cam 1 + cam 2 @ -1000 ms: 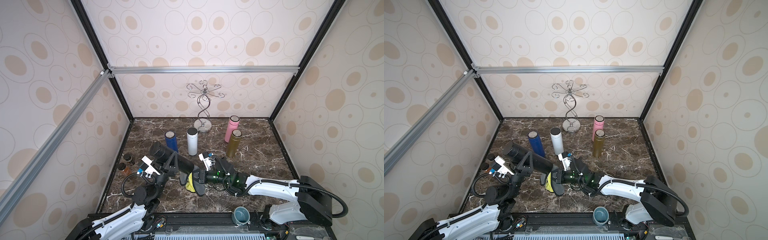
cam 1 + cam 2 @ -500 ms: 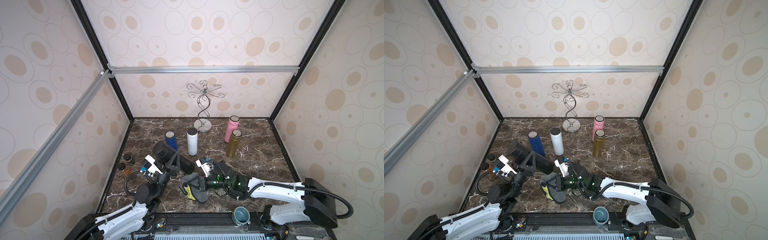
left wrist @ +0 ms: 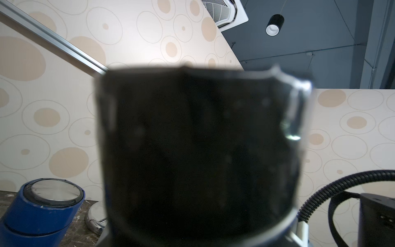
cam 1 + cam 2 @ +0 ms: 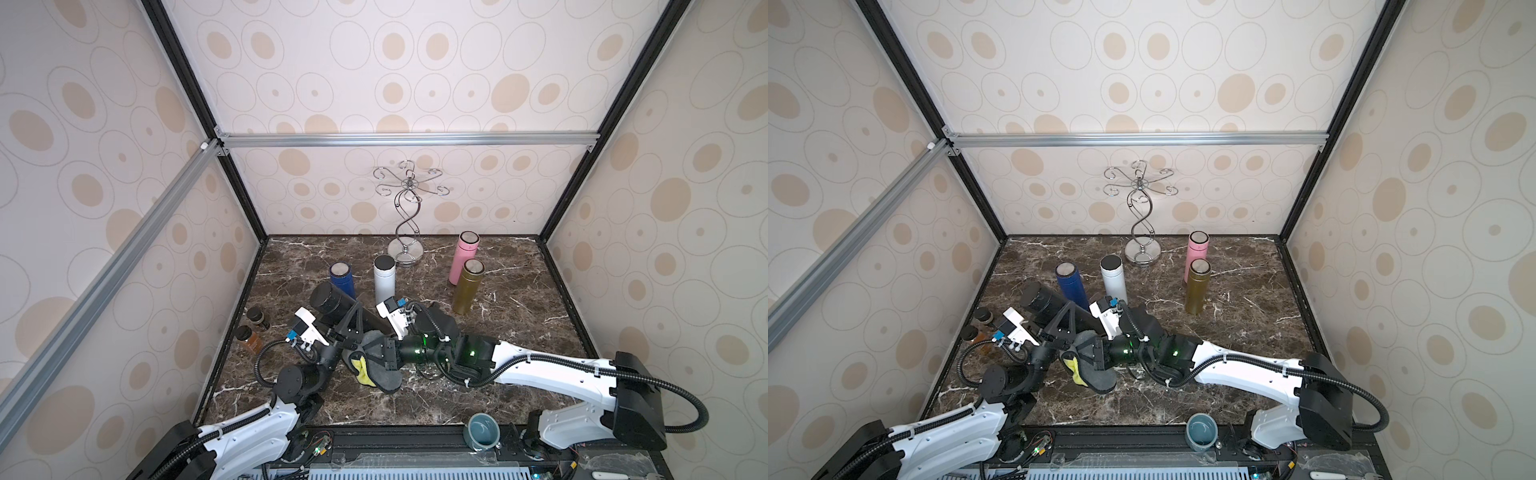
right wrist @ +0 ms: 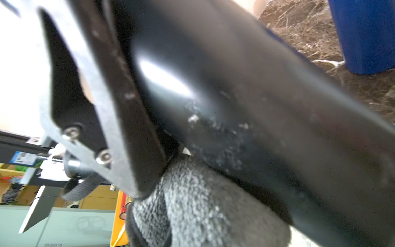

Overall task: Wipe the surface of the thermos
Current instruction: Wipe the dirt from the surface of the thermos.

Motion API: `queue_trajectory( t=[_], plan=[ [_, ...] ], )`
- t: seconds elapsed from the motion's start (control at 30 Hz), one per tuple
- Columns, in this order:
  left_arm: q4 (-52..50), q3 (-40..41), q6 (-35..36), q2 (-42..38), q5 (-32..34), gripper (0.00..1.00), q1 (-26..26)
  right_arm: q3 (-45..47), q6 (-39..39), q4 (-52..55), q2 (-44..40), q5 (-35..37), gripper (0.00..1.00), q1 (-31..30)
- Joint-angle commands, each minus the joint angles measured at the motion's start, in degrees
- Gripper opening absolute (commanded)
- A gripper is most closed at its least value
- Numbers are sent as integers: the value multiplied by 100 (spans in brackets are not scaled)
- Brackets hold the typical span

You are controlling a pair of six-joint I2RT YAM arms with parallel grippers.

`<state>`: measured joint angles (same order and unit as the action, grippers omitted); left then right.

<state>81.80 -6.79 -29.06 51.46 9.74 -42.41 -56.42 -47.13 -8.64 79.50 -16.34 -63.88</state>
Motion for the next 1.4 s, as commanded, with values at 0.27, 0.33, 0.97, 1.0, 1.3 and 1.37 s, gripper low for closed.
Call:
queue_trajectory(
  t=[0.27, 0.33, 0.97, 1.0, 1.3, 1.37],
  plan=[
    [575, -253, -206, 54, -332, 0, -50, -72, 144, 625, 171, 1432, 0, 38],
    [544, -256, -188, 33, -323, 0, -50, -9, 161, 701, 154, 1533, 0, 36],
    [195, -473, -110, 196, -479, 0, -63, 1584, -102, 1352, -1414, 2635, 0, 158],
    [64, -534, -113, 230, -474, 0, -65, 1617, -128, 1475, -1484, 2667, 0, 218],
    [-1016, -1204, 11, 764, -660, 0, -176, 2039, -25, 2251, -2210, 3049, 0, 774],
    [-1127, -1347, 75, 905, -726, 0, -236, 2188, -3, 2070, -2182, 2822, 0, 961]
  ],
)
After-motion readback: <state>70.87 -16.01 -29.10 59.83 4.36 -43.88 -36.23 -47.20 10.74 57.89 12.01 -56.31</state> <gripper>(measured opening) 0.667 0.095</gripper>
